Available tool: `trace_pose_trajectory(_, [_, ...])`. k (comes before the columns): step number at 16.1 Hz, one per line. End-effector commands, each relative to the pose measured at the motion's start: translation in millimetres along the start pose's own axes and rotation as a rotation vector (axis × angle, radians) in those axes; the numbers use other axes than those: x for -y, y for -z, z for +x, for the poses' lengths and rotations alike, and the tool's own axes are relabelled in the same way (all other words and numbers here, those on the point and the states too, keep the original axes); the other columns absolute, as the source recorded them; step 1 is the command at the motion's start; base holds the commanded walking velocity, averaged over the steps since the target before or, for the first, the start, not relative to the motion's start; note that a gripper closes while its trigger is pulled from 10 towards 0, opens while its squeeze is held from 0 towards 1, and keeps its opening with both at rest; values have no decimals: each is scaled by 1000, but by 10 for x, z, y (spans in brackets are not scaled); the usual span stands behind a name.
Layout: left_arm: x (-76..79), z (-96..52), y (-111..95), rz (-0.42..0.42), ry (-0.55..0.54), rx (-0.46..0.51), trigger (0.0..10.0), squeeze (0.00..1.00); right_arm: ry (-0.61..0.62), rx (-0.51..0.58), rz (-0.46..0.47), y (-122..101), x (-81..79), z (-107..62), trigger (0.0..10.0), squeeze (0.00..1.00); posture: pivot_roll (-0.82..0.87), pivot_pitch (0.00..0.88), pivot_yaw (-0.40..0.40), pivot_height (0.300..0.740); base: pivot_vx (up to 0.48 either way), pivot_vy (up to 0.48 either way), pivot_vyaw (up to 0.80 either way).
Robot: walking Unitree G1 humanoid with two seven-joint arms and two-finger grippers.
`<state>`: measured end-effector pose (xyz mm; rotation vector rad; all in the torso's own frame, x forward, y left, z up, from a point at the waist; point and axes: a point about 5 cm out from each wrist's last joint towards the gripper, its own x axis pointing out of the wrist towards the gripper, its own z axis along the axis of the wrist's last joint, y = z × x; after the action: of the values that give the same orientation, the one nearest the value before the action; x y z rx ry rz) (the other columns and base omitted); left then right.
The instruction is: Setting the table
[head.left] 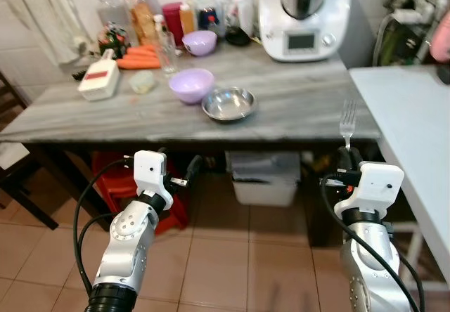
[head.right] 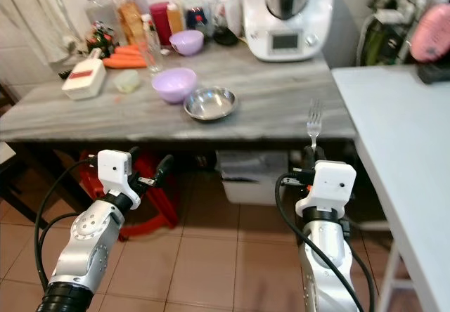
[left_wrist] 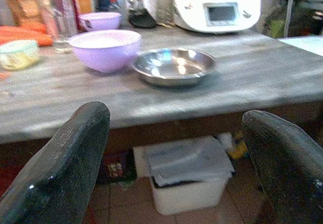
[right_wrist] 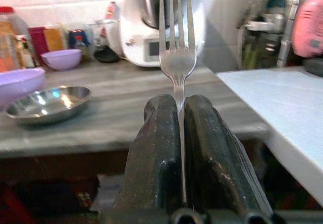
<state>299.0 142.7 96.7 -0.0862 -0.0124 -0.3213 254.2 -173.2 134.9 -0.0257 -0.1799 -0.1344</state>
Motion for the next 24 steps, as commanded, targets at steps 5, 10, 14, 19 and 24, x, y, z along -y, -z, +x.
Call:
trace_pose_trajectory(5, [-98,-42,-21,14,-26,-3,10000,0,-13,-1,33,-7,-74,26,10000,0,-96,0,95,740,374,0,0])
trace_pose_trajectory(10, [-85,-61,-9,7,-18,-9,10000,0,-8,-7,35,5,-73,27,10000,0,-95,0,97,740,375,0,0])
trace_pose_trajectory(14, [-70,-70,1,6,-12,-14,10000,0,-8,-11,29,11,-72,18,10000,0,-97,0,97,740,378,0,0])
trace_pose_trajectory(19, [-51,-109,24,5,-6,-23,10000,0,-11,-27,24,42,-87,8,10000,0,-95,0,93,740,375,0,0])
trace_pose_trajectory(24, [-86,-180,13,2,-8,-21,10000,0,-40,-64,3,111,-131,-19,10000,0,-93,0,92,740,135,0,0])
